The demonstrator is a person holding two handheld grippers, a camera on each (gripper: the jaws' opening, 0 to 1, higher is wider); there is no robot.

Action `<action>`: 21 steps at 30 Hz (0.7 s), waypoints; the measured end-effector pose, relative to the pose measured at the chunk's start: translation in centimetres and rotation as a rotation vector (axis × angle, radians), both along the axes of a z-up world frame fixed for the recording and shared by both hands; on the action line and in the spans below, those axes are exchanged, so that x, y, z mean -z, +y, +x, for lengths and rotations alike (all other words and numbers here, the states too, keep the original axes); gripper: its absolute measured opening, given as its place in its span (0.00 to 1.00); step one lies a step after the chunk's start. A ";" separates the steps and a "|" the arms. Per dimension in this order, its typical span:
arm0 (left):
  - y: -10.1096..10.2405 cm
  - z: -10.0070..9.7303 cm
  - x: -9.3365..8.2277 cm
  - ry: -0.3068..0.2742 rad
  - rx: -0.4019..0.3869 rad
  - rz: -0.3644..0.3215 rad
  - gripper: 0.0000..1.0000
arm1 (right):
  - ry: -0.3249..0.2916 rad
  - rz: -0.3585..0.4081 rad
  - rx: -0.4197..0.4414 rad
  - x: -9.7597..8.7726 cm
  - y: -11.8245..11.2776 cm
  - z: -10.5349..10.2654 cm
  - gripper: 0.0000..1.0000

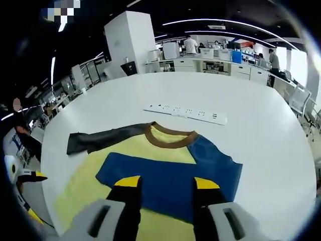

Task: Fold the garment on the visible template until the final outline fits inside the template.

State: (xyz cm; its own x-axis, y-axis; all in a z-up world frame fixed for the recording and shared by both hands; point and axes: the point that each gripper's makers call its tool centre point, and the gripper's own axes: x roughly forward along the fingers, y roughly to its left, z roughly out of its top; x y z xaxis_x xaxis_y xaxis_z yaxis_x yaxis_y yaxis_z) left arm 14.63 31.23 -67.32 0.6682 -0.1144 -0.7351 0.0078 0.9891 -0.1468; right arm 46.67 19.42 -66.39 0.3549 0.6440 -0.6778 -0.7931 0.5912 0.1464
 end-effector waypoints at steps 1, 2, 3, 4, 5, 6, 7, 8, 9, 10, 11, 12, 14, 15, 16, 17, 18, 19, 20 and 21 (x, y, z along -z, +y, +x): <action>0.0 0.0 0.0 0.000 0.000 0.000 0.99 | 0.000 -0.004 0.000 0.1 -0.3 0.0 0.36; 0.0 0.0 0.0 0.001 0.000 0.001 0.99 | 0.000 -0.010 -0.004 0.2 -0.6 0.1 0.36; 0.0 0.0 0.0 0.000 0.000 0.001 0.99 | -0.001 -0.013 -0.004 0.2 -0.8 0.1 0.36; 0.1 0.0 -0.1 -0.003 -0.001 0.002 0.99 | -0.003 -0.018 -0.004 0.4 -1.2 0.1 0.36; 0.1 0.0 -0.1 -0.004 0.000 0.001 0.99 | -0.003 -0.022 -0.007 0.5 -1.4 0.1 0.36; 0.1 0.0 -0.2 -0.006 0.000 0.001 0.99 | -0.002 -0.026 -0.010 0.6 -1.7 0.1 0.36; 0.1 0.1 -0.2 -0.008 -0.001 0.002 0.99 | -0.001 -0.034 -0.008 0.7 -2.1 0.1 0.36; 0.1 0.1 -0.2 -0.008 0.000 0.003 0.99 | -0.003 -0.040 -0.009 0.8 -2.3 0.2 0.36; 0.1 0.1 -0.2 -0.008 0.000 0.004 0.99 | -0.005 -0.048 -0.019 0.9 -2.7 0.2 0.35; 0.1 0.1 -0.2 -0.008 0.000 0.004 0.99 | -0.005 -0.049 -0.021 1.0 -2.9 0.3 0.35; 0.1 0.1 -0.3 -0.008 0.001 0.004 0.99 | -0.006 -0.049 -0.022 1.0 -3.1 0.3 0.34; 0.1 0.1 -0.3 -0.009 0.001 0.004 0.99 | -0.006 -0.049 -0.029 1.0 -3.4 0.3 0.34; 0.1 0.1 -0.3 -0.010 0.003 0.004 0.99 | -0.011 -0.059 -0.042 1.2 -3.9 0.3 0.32; 0.1 0.1 -0.4 -0.011 0.004 0.005 0.99 | -0.017 -0.064 -0.044 1.2 -4.1 0.4 0.32; 0.1 0.1 -0.4 -0.011 0.003 0.006 0.99 | -0.022 -0.069 -0.048 1.2 -4.3 0.2 0.32; 0.1 0.2 -0.4 -0.012 0.003 0.006 0.99 | -0.025 -0.078 -0.053 1.3 -4.7 0.2 0.32; 0.1 0.2 -0.4 -0.012 0.004 0.006 0.99 | -0.029 -0.083 -0.057 1.4 -4.9 0.3 0.31; 0.1 0.2 -0.4 -0.013 0.005 0.006 0.99 | -0.037 -0.092 -0.070 1.5 -5.2 0.3 0.31; 0.1 0.2 -0.4 -0.014 0.004 0.006 0.99 | -0.044 -0.096 -0.074 1.6 -5.4 0.3 0.30; 0.1 0.2 -0.4 -0.014 0.004 0.006 0.99 | -0.045 -0.102 -0.074 1.7 -5.6 0.3 0.29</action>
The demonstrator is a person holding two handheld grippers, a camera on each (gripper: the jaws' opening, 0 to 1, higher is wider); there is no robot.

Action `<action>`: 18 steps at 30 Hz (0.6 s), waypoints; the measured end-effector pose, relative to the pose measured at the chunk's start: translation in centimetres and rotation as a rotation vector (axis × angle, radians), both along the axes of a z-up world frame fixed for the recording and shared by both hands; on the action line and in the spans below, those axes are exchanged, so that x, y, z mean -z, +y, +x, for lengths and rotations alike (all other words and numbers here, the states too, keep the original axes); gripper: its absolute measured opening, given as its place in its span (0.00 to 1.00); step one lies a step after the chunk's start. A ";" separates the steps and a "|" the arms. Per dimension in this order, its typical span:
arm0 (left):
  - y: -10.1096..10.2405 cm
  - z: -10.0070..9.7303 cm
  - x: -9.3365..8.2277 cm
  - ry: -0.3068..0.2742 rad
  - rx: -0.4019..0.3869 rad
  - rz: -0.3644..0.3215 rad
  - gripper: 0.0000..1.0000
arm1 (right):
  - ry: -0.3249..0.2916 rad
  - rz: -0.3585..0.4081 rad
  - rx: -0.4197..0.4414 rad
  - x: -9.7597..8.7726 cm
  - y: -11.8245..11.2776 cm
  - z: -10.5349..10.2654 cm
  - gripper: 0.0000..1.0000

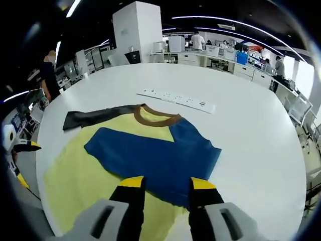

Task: Fold the garment on the visible template until the final outline fits inside the template.

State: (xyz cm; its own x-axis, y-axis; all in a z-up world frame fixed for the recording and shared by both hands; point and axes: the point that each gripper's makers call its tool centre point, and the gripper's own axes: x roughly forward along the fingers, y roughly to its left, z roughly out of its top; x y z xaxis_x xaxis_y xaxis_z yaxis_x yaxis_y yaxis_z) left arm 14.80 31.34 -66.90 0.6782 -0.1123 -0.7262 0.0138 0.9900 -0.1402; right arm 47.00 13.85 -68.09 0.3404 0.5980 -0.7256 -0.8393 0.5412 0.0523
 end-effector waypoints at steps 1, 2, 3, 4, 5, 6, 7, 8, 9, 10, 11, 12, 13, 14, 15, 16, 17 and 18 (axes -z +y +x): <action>0.0 0.0 0.0 -0.002 -0.001 0.001 0.99 | 0.003 -0.007 -0.001 0.2 -0.3 0.1 0.28; 0.1 0.0 0.0 -0.002 -0.002 0.002 0.99 | 0.004 -0.006 0.000 0.3 -0.5 0.2 0.28; 0.1 0.0 0.0 -0.001 -0.004 0.002 0.99 | 0.004 -0.011 0.001 0.5 -0.8 0.3 0.28; 0.1 0.0 0.0 -0.001 -0.004 0.002 0.99 | 0.004 -0.017 0.000 0.7 -1.0 0.3 0.27; 0.0 0.0 0.0 -0.002 -0.003 0.002 0.99 | 0.005 -0.022 0.001 0.8 -1.1 0.4 0.27; 0.0 0.0 0.0 -0.003 -0.004 0.002 0.99 | 0.005 -0.029 -0.002 1.0 -1.4 0.4 0.26; 0.0 0.0 -0.1 -0.004 -0.004 0.003 0.99 | 0.003 -0.033 -0.004 1.2 -1.5 0.5 0.26; 0.0 0.0 -0.1 -0.004 -0.004 0.003 0.99 | 0.002 -0.043 -0.005 1.4 -1.8 0.6 0.26; 0.1 0.0 0.0 -0.001 -0.005 0.004 0.99 | 0.002 -0.048 -0.007 1.6 -2.0 0.6 0.25; 0.1 0.0 0.0 0.000 -0.006 0.007 0.99 | 0.001 -0.051 -0.004 1.8 -2.1 0.6 0.24; 0.1 0.0 0.0 -0.001 -0.006 0.011 0.99 | 0.001 -0.058 -0.002 2.0 -2.4 0.7 0.23; 0.1 0.0 0.0 -0.003 -0.006 0.012 0.99 | 0.002 -0.063 -0.004 2.2 -2.5 0.8 0.21; 0.1 0.0 0.0 -0.003 -0.006 0.012 0.99 | 0.001 -0.065 -0.003 2.3 -2.6 0.8 0.21; 0.0 0.0 0.0 -0.004 -0.007 0.009 0.99 | 0.000 -0.069 -0.001 2.5 -2.7 0.9 0.20; 0.0 0.0 0.0 -0.005 -0.009 0.008 0.99 | 0.000 -0.073 0.000 2.6 -2.8 1.0 0.19; 0.1 0.0 -0.1 -0.003 -0.011 0.008 0.99 | -0.001 -0.076 0.001 2.7 -2.9 1.1 0.18; 0.1 0.0 -0.1 -0.003 -0.011 0.010 0.99 | -0.001 -0.079 0.002 2.8 -3.0 1.2 0.17; 0.2 0.0 -0.1 -0.003 -0.013 0.012 0.99 | 0.000 -0.082 0.006 3.0 -3.2 1.3 0.15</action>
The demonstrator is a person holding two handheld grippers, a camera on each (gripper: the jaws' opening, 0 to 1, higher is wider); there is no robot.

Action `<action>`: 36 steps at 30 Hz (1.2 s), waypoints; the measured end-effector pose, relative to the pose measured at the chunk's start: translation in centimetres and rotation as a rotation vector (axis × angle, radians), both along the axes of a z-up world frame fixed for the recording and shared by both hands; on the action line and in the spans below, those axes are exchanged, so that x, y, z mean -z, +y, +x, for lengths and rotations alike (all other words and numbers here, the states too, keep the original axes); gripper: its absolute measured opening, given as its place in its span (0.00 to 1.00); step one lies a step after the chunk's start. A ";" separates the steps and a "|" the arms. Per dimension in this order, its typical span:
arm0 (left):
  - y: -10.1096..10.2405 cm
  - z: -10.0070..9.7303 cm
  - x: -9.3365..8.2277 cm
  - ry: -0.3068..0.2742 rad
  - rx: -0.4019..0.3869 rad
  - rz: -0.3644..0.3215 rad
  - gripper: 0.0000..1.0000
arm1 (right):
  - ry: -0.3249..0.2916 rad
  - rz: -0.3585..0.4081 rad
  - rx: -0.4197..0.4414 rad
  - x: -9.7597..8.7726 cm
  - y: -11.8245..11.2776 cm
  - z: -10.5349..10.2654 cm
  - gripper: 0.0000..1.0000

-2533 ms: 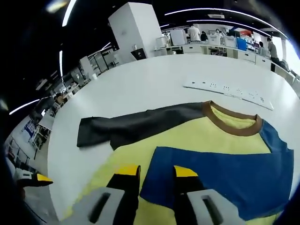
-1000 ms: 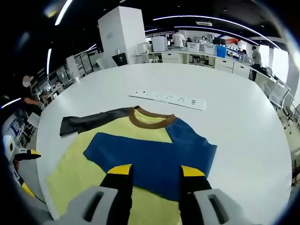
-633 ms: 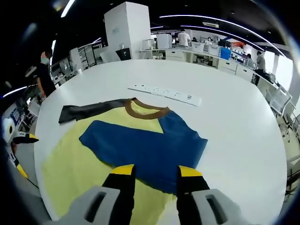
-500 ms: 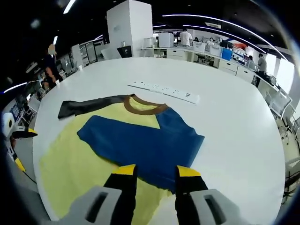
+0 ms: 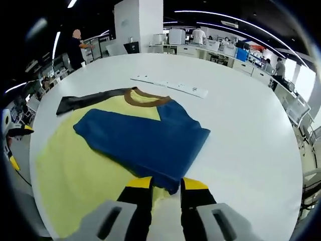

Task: Fold the garment on the visible template until the final outline fits inside the template.

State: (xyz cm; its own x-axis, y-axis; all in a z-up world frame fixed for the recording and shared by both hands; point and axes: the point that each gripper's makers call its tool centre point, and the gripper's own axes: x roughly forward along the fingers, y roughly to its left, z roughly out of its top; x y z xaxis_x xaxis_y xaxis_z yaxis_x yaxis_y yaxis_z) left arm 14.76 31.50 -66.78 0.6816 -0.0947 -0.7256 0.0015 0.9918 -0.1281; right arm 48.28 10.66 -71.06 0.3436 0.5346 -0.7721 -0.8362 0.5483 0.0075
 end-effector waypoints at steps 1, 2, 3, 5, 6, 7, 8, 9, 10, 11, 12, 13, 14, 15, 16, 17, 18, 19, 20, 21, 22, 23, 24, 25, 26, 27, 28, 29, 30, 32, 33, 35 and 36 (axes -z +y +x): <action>0.0 0.0 0.0 0.000 -0.001 0.001 0.99 | 0.000 -0.002 0.001 0.1 -0.1 0.1 0.15; 0.1 0.0 -0.1 -0.001 -0.002 0.001 0.99 | 0.000 -0.003 0.002 0.1 -0.2 0.1 0.14; 0.1 0.0 -0.1 -0.001 -0.003 0.001 0.99 | -0.002 -0.005 0.002 0.1 -0.3 0.2 0.13; 0.2 -0.1 -0.1 -0.002 -0.005 0.001 0.99 | -0.008 -0.005 -0.003 0.2 -0.4 0.5 0.11; 0.1 -0.1 0.0 -0.001 -0.006 0.000 0.99 | -0.008 -0.004 -0.009 0.2 -0.4 0.5 0.08; 0.1 -0.1 0.0 0.000 -0.006 0.000 0.99 | -0.007 -0.006 -0.020 0.3 -0.4 0.5 0.06; 0.1 -0.1 0.0 0.000 -0.006 0.000 0.99 | -0.009 -0.010 -0.017 0.4 -0.5 0.6 0.05; 0.1 -0.1 0.0 0.001 -0.007 0.000 0.99 | -0.013 -0.013 -0.018 0.4 -0.5 0.7 0.04; 0.1 -0.1 0.0 0.001 -0.008 0.000 0.99 | -0.013 -0.013 -0.019 0.4 -0.6 0.7 0.02; 0.1 -0.1 0.0 0.000 -0.009 0.000 0.99 | -0.016 -0.013 -0.017 0.4 -0.6 0.7 0.01; 0.1 -0.1 -0.1 -0.001 -0.010 -0.002 0.99 | -0.022 -0.013 -0.013 0.3 -0.7 0.8 0.00; 0.1 -0.1 -0.1 -0.002 -0.011 -0.002 0.99 | -0.021 -0.012 -0.011 0.3 -0.7 0.7 0.00; 0.1 -0.1 -0.1 -0.001 -0.011 -0.001 0.99 | -0.026 -0.006 -0.002 0.2 -0.8 0.7 0.00; 0.2 -0.1 -0.1 -0.001 -0.011 0.000 0.99 | -0.029 -0.005 0.002 0.2 -0.9 0.7 0.00; 0.2 -0.1 -0.1 -0.001 -0.011 0.002 0.99 | -0.031 -0.002 0.008 0.1 -1.0 0.6 0.00; 0.2 -0.1 -0.1 -0.002 -0.012 0.002 0.99 | -0.032 0.000 0.012 0.0 -1.1 0.5 0.00; 0.2 -0.1 -0.2 -0.004 -0.013 0.001 0.99 | -0.038 0.001 0.020 0.0 -1.2 0.4 0.00; 0.2 -0.1 -0.2 -0.005 -0.014 0.000 0.99 | -0.042 0.003 0.021 0.0 -1.3 0.4 0.00; 0.2 -0.1 -0.1 -0.005 -0.015 0.000 0.99 | -0.049 0.008 0.022 -0.1 -1.4 0.3 0.00; 0.2 -0.2 -0.1 -0.004 -0.015 0.000 0.99 | -0.054 0.007 0.025 0.0 -1.5 0.2 0.00; 0.2 -0.2 -0.1 -0.002 -0.014 -0.001 0.99 | -0.061 0.009 0.029 0.0 -1.6 0.1 0.00; 0.2 -0.2 0.0 -0.001 -0.014 -0.002 0.99 | -0.065 0.013 0.031 -0.1 -1.6 0.1 0.00; 0.2 -0.2 0.0 -0.001 -0.014 -0.003 0.99 | -0.067 0.016 0.034 0.0 -1.7 0.0 0.00; 0.2 -0.2 0.0 -0.001 -0.015 -0.004 0.99 | -0.071 0.018 0.037 0.0 -1.7 -0.2 0.00; 0.2 -0.2 0.1 0.001 -0.016 -0.006 0.99 | -0.073 0.017 0.039 0.1 -1.8 -0.2 0.00; 0.2 -0.2 0.1 0.002 -0.016 -0.006 0.99 | -0.076 0.020 0.044 0.2 -1.9 -0.4 0.00; 0.2 -0.2 0.1 0.002 -0.015 -0.006 0.99 | -0.078 0.021 0.049 0.2 -1.9 -0.4 0.00; 0.2 -0.2 0.1 0.002 -0.014 -0.007 0.99 | -0.077 0.019 0.054 0.3 -1.9 -0.5 0.00; 0.2 -0.2 0.1 0.001 -0.012 -0.008 0.99 | -0.079 0.018 0.055 0.4 -2.0 -0.6 0.00; 0.1 -0.1 0.1 -0.001 -0.013 -0.008 0.99 | -0.081 0.022 0.067 0.2 -2.1 -0.8 0.00; 0.1 -0.1 0.0 -0.002 -0.012 -0.008 0.99 | -0.081 0.025 0.074 0.2 -2.1 -0.9 0.00; 0.2 -0.2 0.0 -0.004 -0.014 -0.008 0.99 | -0.079 0.027 0.079 0.2 -2.1 -1.1 0.00; 0.2 -0.2 0.0 -0.004 -0.014 -0.008 0.99 | -0.079 0.026 0.081 0.2 -2.2 -1.2 0.00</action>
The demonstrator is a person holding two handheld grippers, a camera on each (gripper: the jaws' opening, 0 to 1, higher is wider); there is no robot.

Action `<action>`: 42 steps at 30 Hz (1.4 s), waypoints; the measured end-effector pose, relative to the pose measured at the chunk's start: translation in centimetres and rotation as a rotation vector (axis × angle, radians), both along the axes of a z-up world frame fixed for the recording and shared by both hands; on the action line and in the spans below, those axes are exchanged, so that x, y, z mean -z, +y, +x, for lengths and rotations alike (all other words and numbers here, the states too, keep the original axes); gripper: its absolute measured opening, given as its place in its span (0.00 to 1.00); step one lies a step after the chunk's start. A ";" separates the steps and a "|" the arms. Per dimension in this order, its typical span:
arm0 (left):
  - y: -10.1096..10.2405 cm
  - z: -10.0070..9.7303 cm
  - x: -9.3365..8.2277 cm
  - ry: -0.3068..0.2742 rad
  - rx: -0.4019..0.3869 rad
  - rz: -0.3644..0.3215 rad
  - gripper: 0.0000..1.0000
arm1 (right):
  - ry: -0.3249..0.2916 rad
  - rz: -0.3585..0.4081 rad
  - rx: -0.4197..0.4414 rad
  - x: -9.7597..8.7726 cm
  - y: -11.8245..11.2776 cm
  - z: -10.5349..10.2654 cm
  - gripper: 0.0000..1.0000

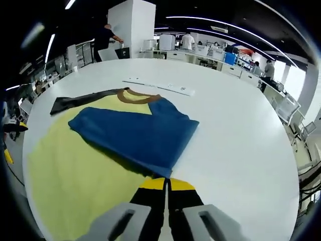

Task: Fold the garment on the visible template until the final outline fits inside the template.

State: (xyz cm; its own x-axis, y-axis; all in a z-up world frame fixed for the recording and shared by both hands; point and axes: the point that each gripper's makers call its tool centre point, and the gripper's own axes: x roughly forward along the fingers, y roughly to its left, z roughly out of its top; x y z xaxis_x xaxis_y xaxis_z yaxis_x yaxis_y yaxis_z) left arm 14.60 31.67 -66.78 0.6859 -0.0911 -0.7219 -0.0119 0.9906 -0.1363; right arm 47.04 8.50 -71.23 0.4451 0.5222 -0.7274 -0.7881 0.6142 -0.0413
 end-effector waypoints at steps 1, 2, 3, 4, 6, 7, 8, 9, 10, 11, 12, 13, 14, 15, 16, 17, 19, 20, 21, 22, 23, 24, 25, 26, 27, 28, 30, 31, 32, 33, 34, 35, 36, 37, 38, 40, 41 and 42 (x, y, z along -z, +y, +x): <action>0.0 0.0 0.0 0.001 0.001 -0.001 0.99 | 0.001 -0.002 0.001 0.0 0.0 -0.1 0.00; -0.1 0.0 0.0 0.001 0.002 -0.001 0.99 | 0.002 -0.001 0.000 0.1 -0.1 -0.2 0.00; -0.1 0.0 0.0 0.001 0.002 0.000 0.99 | 0.006 -0.002 0.002 0.1 -0.1 -0.3 0.00; -0.1 -0.1 0.0 0.001 0.003 0.000 0.99 | 0.010 -0.003 0.005 0.2 -0.2 -0.5 0.00; -0.2 -0.1 0.0 0.000 0.005 0.001 0.99 | 0.011 -0.007 0.002 0.3 -0.2 -0.8 0.00; -0.2 0.0 0.0 -0.001 0.005 -0.001 0.99 | 0.015 -0.009 0.004 0.4 -0.3 -0.8 0.00; -0.3 0.0 0.0 -0.002 0.007 -0.002 0.99 | 0.018 -0.010 0.004 0.5 -0.3 -0.9 0.00; -0.3 0.0 -0.1 -0.003 0.007 -0.002 0.99 | 0.018 -0.010 0.005 0.6 -0.4 -1.1 0.00; -0.3 0.0 -0.1 -0.002 0.008 -0.002 0.98 | 0.016 -0.012 0.006 0.7 -0.4 -1.1 0.00; -0.4 0.0 0.0 0.000 0.011 -0.002 0.98 | 0.021 -0.014 0.006 0.8 -0.4 -1.2 0.00; -0.4 0.0 0.0 0.000 0.012 -0.001 0.98 | 0.023 -0.014 0.005 0.9 -0.4 -1.2 0.00; -0.4 0.0 -0.1 -0.001 0.013 0.001 0.98 | 0.016 -0.019 0.000 1.1 -0.4 -1.3 0.00; -0.4 0.0 -0.1 -0.002 0.013 0.000 0.98 | 0.017 -0.023 0.000 1.2 -0.4 -1.3 0.00; -0.4 0.0 -0.1 -0.003 0.013 -0.001 0.98 | 0.020 -0.023 0.006 1.2 -0.5 -1.3 0.00; -0.4 0.0 -0.2 -0.004 0.013 -0.001 0.98 | 0.021 -0.020 0.011 1.2 -0.5 -1.3 0.00; -0.3 0.0 -0.3 -0.008 0.011 0.000 0.98 | 0.018 -0.020 0.010 1.2 -0.5 -1.3 0.00; -0.3 0.1 -0.3 -0.011 0.011 -0.001 0.98 | 0.023 -0.022 0.008 1.3 -0.4 -1.5 0.00; -0.3 0.1 -0.3 -0.010 0.012 -0.001 0.98 | 0.026 -0.022 0.002 1.4 -0.3 -1.6 0.00; -0.3 0.0 -0.3 -0.008 0.012 -0.001 0.98 | 0.025 -0.023 -0.002 1.5 -0.3 -1.5 0.00; -0.3 0.0 -0.2 -0.006 0.012 0.000 0.98 | 0.024 -0.026 -0.004 1.5 -0.3 -1.5 0.00; -0.3 0.0 -0.2 -0.005 0.013 0.000 0.98 | 0.025 -0.027 -0.006 1.5 -0.3 -1.5 0.00; -0.3 0.0 -0.2 -0.007 0.012 0.000 0.98 | 0.031 -0.023 -0.002 1.4 -0.3 -1.5 0.00; -0.3 0.1 -0.2 -0.010 0.011 -0.001 0.98 | 0.032 -0.022 -0.001 1.3 -0.4 -1.4 0.00; -0.3 0.1 -0.2 -0.010 0.010 -0.002 0.98 | 0.033 -0.021 -0.001 1.3 -0.4 -1.4 0.00; -0.3 0.1 -0.2 -0.009 0.010 -0.003 0.98 | 0.032 -0.020 0.002 1.3 -0.5 -1.3 0.00; -0.2 0.1 -0.2 -0.008 0.009 -0.002 0.98 | 0.033 -0.019 0.004 1.3 -0.5 -1.2 0.00; -0.3 0.1 -0.2 -0.010 0.009 0.000 0.98 | 0.042 -0.013 0.007 1.3 -0.5 -1.3 0.00; -0.2 0.2 -0.2 -0.011 0.007 -0.001 0.98 | 0.047 -0.011 0.010 1.3 -0.5 -1.4 0.00; -0.2 0.2 -0.2 -0.013 0.008 -0.002 0.98 | 0.054 -0.011 0.012 1.4 -0.6 -1.5 0.00; -0.2 0.2 -0.3 -0.015 0.007 -0.003 0.98 | 0.086 -0.018 0.022 1.6 -0.8 -1.8 0.00; -0.2 0.2 -0.2 -0.013 0.006 -0.004 0.98 | 0.095 -0.018 0.038 1.8 -1.1 -1.8 0.00; -0.3 0.1 -0.2 -0.013 0.007 -0.002 0.98 | 0.107 -0.001 0.055 1.7 -1.2 -1.8 0.00; -0.3 0.1 -0.2 -0.014 0.008 -0.001 0.98 | 0.115 0.013 0.068 1.6 -1.3 -1.9 0.00; -0.3 0.1 -0.2 -0.013 0.007 -0.001 0.99 | 0.120 0.022 0.083 1.4 -1.5 -1.8 0.01; -0.3 0.1 -0.2 -0.012 0.007 -0.001 0.98 | 0.119 0.031 0.091 1.1 -1.5 -1.7 0.02; -0.2 0.0 -0.2 -0.011 0.006 -0.002 0.99 | 0.114 0.053 0.094 0.5 -1.5 -1.5 0.02; -0.2 0.0 -0.2 -0.010 0.007 -0.002 0.99 | 0.116 0.074 0.104 0.1 -1.4 -1.4 0.03; -0.3 0.0 -0.2 -0.009 0.009 -0.001 0.98 | 0.130 0.114 0.124 -0.6 -1.2 -1.2 0.04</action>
State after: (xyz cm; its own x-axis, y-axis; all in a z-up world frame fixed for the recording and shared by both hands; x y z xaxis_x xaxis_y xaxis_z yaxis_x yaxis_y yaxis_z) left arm 14.61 31.42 -66.61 0.6912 -0.0976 -0.7160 -0.0023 0.9905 -0.1373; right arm 45.81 7.34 -70.66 0.4171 0.5516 -0.7223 -0.7004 0.7016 0.1313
